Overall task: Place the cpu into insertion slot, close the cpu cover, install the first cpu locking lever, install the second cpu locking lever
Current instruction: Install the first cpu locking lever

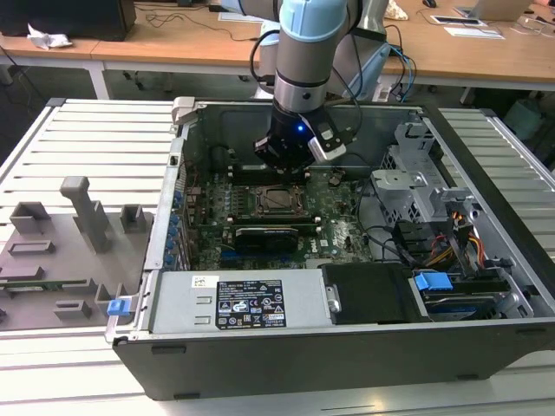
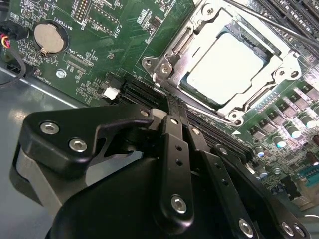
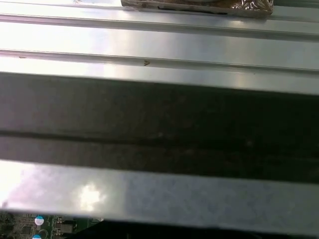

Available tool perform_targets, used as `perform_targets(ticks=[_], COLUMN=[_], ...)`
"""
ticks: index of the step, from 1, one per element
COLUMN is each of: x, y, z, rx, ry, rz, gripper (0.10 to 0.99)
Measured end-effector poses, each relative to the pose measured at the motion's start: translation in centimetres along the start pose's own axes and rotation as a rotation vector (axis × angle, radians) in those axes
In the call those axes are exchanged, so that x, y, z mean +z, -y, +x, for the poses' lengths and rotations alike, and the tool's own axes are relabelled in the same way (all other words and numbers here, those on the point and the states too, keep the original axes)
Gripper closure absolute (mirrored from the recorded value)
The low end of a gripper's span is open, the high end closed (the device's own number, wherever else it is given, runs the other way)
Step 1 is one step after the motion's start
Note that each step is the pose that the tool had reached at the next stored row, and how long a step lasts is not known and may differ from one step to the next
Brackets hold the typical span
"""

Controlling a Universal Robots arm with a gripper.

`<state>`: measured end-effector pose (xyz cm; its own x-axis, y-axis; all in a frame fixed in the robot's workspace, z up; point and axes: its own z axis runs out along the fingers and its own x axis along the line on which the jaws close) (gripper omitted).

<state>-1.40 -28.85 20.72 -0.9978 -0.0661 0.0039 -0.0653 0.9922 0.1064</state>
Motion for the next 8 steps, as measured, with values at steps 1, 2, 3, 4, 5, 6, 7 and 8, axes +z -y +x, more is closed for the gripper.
perform_targets(ticks=[1, 2, 3, 4, 5, 6, 7, 8], x=[0.05, 0.14, 0.19, 0.24, 0.28, 0.29, 0.30, 0.30], y=[0.00, 0.02, 0.02, 0.03, 0.04, 0.04, 0.03, 0.03], z=[-0.01, -0.02, -0.04, -0.05, -0.05, -0.06, -0.06, -0.06], rx=[0.000, 0.000, 0.000, 0.000, 0.000, 0.000, 0.000, 0.000], ry=[0.0000, -0.0002, -0.0003, -0.0004, -0.0006, -0.0005, -0.0004, -0.0004], rz=[0.000, 0.001, 0.001, 0.002, 0.002, 0.002, 0.002, 0.002], gripper=[0.976, 0.976, 0.976, 0.976, 0.976, 0.976, 0.976, 0.976])
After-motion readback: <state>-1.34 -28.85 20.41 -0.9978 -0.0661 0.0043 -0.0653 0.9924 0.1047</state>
